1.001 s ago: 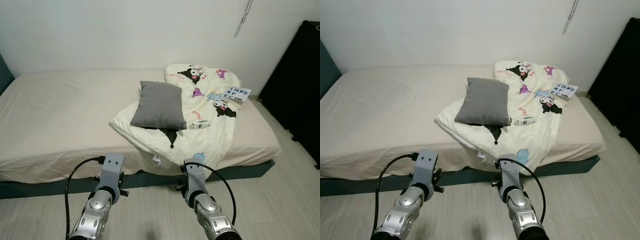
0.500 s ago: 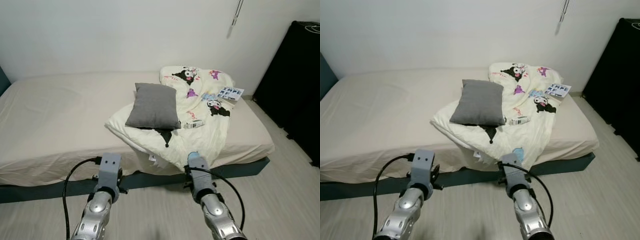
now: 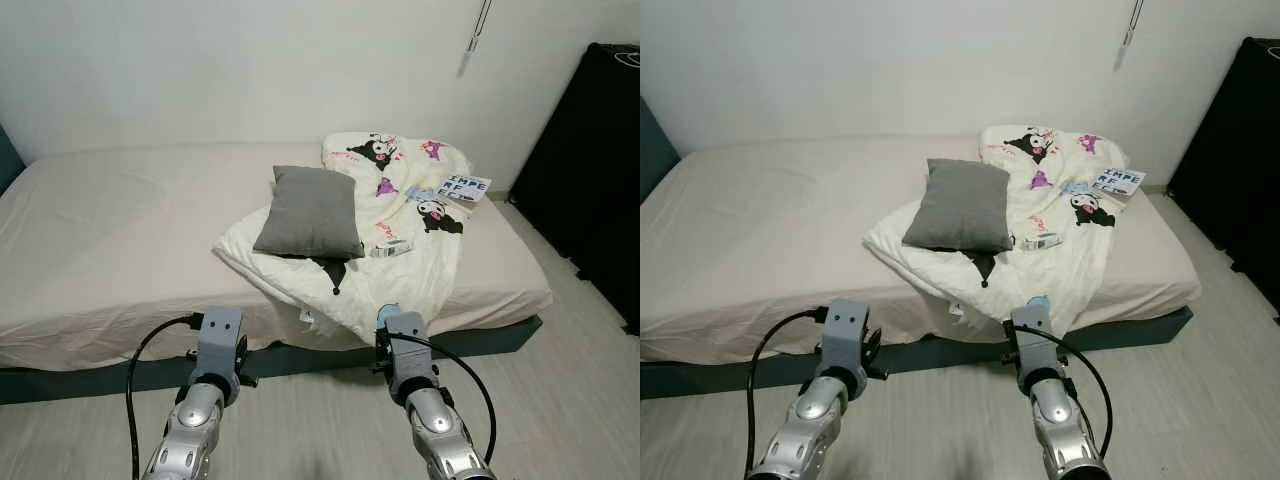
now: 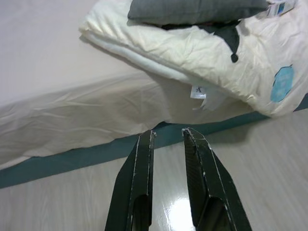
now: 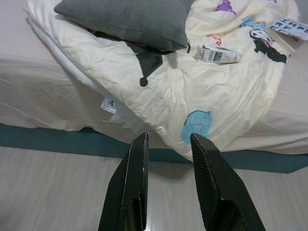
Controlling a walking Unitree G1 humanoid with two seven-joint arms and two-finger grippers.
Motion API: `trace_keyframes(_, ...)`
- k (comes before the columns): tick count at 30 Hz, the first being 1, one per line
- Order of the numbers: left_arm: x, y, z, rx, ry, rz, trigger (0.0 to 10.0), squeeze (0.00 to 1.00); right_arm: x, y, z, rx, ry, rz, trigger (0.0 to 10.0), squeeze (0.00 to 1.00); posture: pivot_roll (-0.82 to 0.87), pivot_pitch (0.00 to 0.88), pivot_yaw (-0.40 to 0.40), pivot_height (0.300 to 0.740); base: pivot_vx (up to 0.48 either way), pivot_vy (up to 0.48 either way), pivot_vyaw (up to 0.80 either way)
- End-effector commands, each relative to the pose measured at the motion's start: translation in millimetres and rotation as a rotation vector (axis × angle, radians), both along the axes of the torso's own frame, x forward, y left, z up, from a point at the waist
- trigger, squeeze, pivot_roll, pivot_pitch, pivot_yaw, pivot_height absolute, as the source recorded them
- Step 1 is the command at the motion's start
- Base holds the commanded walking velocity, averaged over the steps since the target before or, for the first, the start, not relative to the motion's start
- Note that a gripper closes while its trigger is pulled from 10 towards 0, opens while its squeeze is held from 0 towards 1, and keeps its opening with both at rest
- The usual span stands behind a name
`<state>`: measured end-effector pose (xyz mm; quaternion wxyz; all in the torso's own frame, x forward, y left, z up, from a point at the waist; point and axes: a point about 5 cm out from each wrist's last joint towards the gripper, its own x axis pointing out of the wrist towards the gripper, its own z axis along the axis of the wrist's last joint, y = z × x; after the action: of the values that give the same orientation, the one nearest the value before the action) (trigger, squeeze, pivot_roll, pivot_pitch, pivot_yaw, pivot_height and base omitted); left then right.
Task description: Clean up the room
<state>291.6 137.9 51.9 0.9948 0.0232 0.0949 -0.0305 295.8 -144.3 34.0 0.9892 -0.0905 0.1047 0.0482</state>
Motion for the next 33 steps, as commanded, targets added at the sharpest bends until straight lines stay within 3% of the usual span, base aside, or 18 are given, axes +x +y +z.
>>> trace_keyframes(1, -2.8, -1.3, -1.3, -0.022, -0.004, -0.003, 10.0, 0.0, -2.3, 1.7, -3.3, 0.01, 0.017, 0.004, 10.0, 0.0, 0.04, 0.104, -0.038, 0.728, 0.356, 0.0, 0.0)
trace_keyframes(33, -1.2, -0.9, 0.9, -0.037, -0.012, -0.005, 10.0, 0.0, -1.3, 7.4, -5.5, 0.023, 0.048, 0.054, 10.0, 0.0, 0.04, 0.104, -0.043, 0.728, 0.366, 0.0, 0.0)
